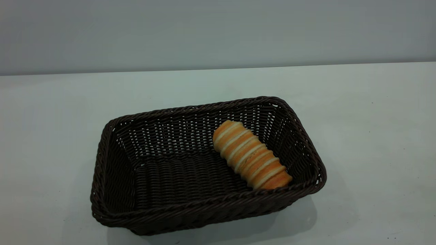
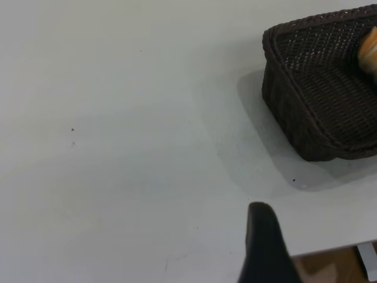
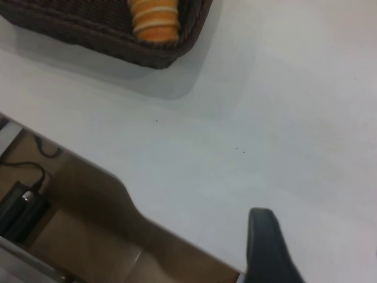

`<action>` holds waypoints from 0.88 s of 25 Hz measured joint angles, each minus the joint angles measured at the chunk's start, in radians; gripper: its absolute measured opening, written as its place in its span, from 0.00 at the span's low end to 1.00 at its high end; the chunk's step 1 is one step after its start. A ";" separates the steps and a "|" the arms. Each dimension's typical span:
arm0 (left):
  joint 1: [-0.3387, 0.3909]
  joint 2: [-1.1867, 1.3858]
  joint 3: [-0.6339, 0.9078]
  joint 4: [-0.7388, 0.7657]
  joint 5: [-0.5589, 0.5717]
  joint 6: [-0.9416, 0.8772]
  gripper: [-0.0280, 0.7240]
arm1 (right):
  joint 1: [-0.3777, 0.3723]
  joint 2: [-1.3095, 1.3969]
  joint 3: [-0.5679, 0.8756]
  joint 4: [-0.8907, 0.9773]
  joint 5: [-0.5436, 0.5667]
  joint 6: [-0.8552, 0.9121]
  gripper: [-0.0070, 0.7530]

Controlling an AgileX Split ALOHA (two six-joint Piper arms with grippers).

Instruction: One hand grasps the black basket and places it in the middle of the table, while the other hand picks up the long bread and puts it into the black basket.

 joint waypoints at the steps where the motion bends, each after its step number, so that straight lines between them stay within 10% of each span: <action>1: 0.000 0.000 0.000 0.000 0.000 0.001 0.72 | 0.000 0.000 0.000 0.000 0.000 0.000 0.55; 22: 0.000 0.000 0.000 0.000 0.000 0.001 0.72 | 0.000 0.000 0.000 0.000 0.000 0.000 0.36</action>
